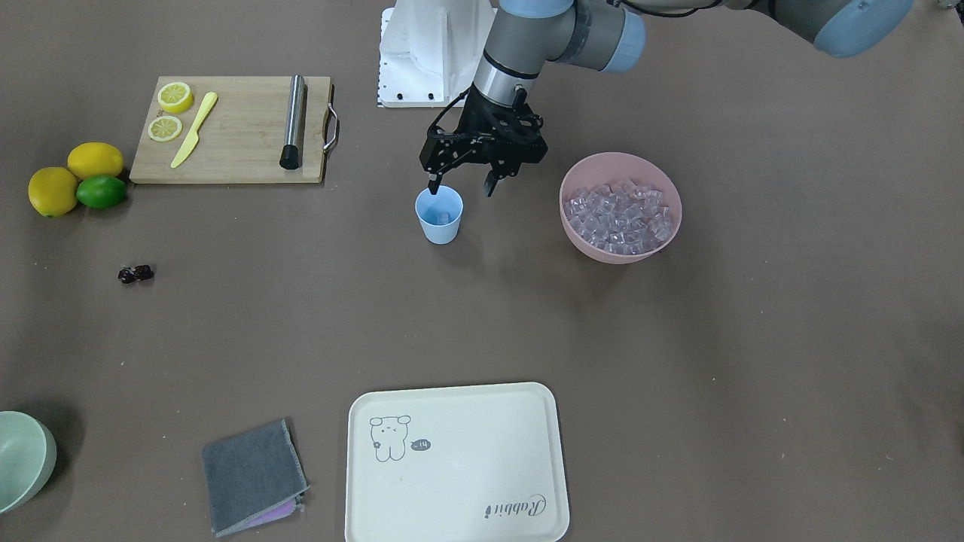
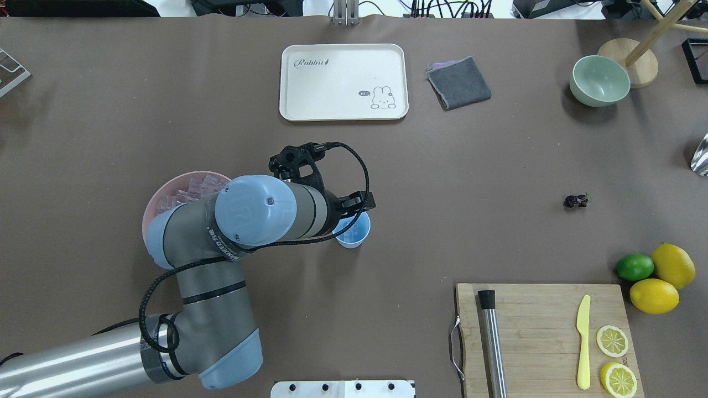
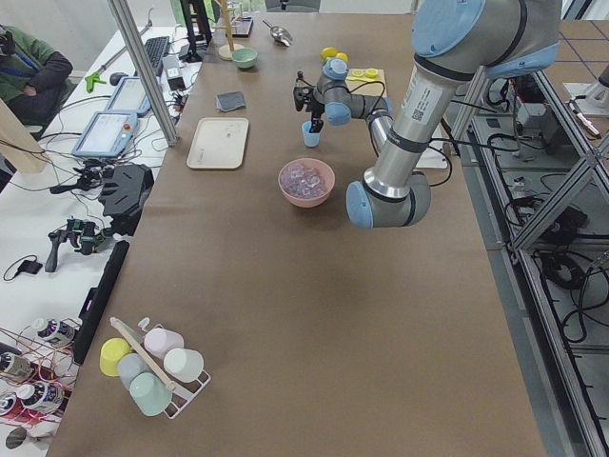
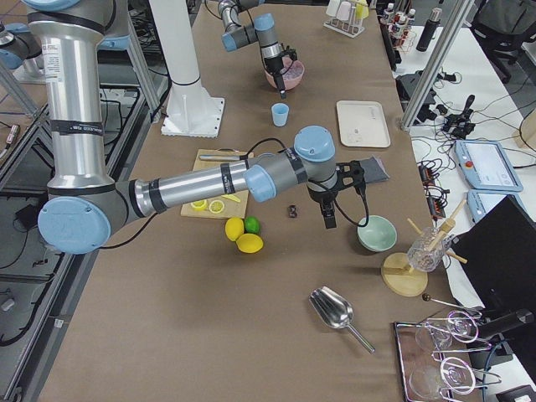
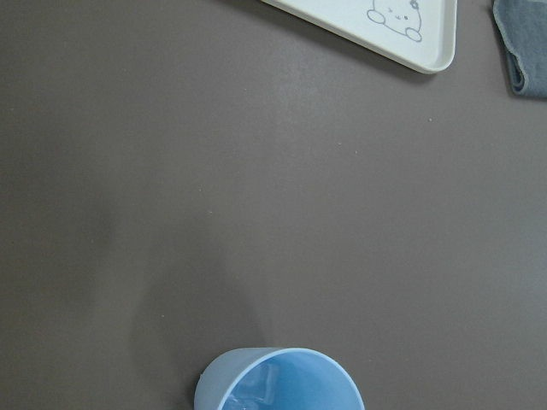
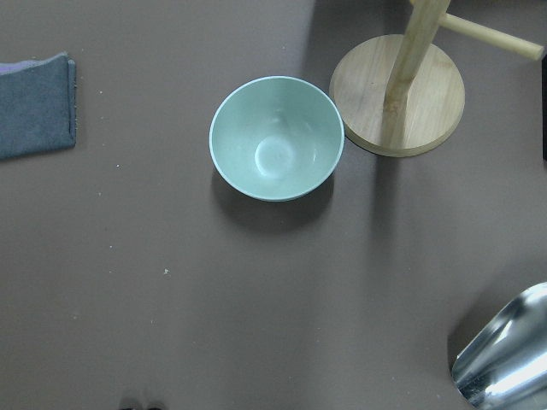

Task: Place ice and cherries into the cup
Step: 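Move the left gripper back over the pink ice bowl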

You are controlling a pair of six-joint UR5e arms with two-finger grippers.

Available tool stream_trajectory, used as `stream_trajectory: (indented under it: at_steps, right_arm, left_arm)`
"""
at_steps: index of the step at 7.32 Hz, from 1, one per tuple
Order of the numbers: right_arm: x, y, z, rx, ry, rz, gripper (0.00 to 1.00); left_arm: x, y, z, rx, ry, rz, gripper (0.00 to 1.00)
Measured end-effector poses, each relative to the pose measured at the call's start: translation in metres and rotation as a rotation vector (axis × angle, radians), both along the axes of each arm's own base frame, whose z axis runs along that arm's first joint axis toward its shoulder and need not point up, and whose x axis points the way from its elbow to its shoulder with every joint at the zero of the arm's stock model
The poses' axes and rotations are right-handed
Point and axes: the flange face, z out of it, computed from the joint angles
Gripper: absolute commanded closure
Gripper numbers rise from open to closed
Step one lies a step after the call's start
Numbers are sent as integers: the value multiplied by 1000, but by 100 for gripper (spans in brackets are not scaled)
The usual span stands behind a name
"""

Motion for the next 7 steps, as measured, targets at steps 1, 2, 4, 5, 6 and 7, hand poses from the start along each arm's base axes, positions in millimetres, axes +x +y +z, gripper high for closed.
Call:
stream_trajectory:
  at_steps: [1, 2, 4, 5, 6, 7]
  right_arm:
    - [0, 0, 0, 0, -1, 0, 0]
    - [0, 0, 0, 0, 0, 1, 0]
    - [0, 0, 0, -1, 0, 1, 0]
    - [0, 0, 1, -2, 1, 1, 0]
    - [-1, 0, 1, -3, 1, 0, 0]
    - [-1, 0, 2, -4, 1, -1, 0]
  left_arm:
    - [-25, 3, 9, 41, -42, 15, 2]
    - [-50, 1, 17, 81, -104, 39, 1]
    - [-103, -12, 61, 145, -229, 127, 1]
    - [-123, -15, 89, 171, -285, 175, 1]
    - [-135, -15, 112, 197, -332, 214, 1]
    - [-140, -15, 127, 214, -364, 238, 1]
